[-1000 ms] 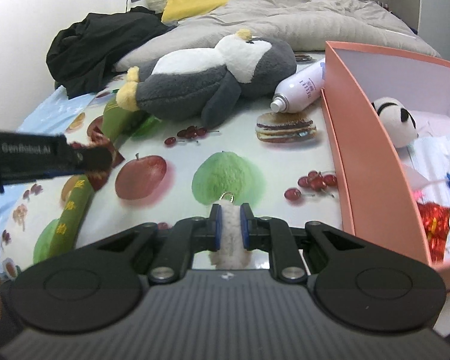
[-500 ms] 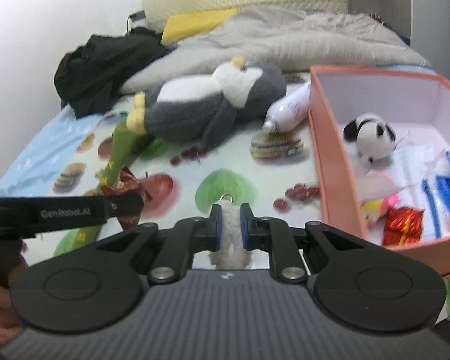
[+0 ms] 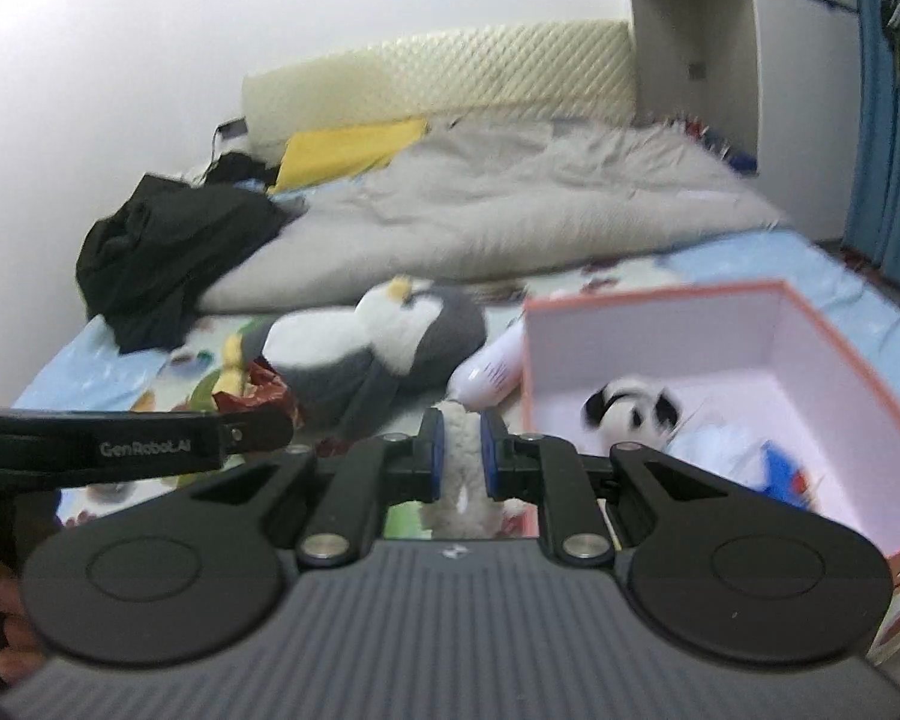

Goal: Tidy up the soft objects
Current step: 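Lift the keychain and wrapper with both tools and carry them over the pink box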

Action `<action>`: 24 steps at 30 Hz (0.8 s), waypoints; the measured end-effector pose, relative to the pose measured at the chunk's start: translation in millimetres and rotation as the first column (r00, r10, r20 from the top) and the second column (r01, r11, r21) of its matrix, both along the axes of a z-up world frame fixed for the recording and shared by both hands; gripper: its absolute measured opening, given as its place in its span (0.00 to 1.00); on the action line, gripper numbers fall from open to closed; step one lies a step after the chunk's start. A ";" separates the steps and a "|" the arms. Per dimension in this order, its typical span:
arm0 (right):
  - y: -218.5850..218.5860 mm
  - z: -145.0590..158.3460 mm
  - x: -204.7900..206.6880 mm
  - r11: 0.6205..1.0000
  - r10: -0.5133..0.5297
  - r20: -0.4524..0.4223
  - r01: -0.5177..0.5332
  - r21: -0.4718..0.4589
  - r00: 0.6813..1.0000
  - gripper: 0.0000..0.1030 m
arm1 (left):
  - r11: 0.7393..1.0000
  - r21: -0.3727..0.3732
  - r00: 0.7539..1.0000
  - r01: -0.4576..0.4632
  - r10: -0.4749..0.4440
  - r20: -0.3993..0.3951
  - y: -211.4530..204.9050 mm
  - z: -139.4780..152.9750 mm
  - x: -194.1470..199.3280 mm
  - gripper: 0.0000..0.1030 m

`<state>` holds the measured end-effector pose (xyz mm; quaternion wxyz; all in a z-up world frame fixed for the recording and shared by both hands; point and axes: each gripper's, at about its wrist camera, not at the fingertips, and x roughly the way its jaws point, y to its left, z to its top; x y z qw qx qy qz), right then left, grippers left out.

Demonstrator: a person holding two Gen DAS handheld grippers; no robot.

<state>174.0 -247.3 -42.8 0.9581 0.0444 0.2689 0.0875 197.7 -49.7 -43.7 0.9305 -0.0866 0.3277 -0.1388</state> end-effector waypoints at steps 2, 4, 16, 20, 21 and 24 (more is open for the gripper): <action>-6.3 10.4 0.3 1.000 -0.011 0.021 0.011 -0.006 1.000 0.16 | 1.000 -0.003 1.000 0.013 -0.013 0.022 -7.9 12.6 3.7 0.30; -13.8 22.4 0.5 0.999 -0.026 0.047 0.027 -0.018 0.999 0.16 | 0.999 -0.011 0.999 0.030 -0.030 0.037 -15.9 24.2 8.6 0.30; -89.2 66.8 14.5 0.988 -0.152 0.098 0.155 -0.016 0.983 0.16 | 0.990 -0.019 0.988 0.139 -0.138 0.064 -76.4 64.1 42.2 0.30; -115.6 53.7 31.2 0.987 -0.158 0.012 0.158 -0.002 0.987 0.16 | 0.985 -0.019 0.985 0.170 -0.170 0.009 -102.5 48.3 64.2 0.30; -121.9 47.5 35.3 0.986 -0.164 -0.013 0.164 0.000 0.986 0.16 | 0.984 -0.012 0.984 0.175 -0.175 -0.010 -110.2 42.4 69.6 0.30; -130.4 27.9 43.4 0.984 -0.178 -0.073 0.177 -0.026 0.981 0.16 | 0.980 -0.005 0.979 0.197 -0.196 -0.059 -127.8 20.8 83.8 0.30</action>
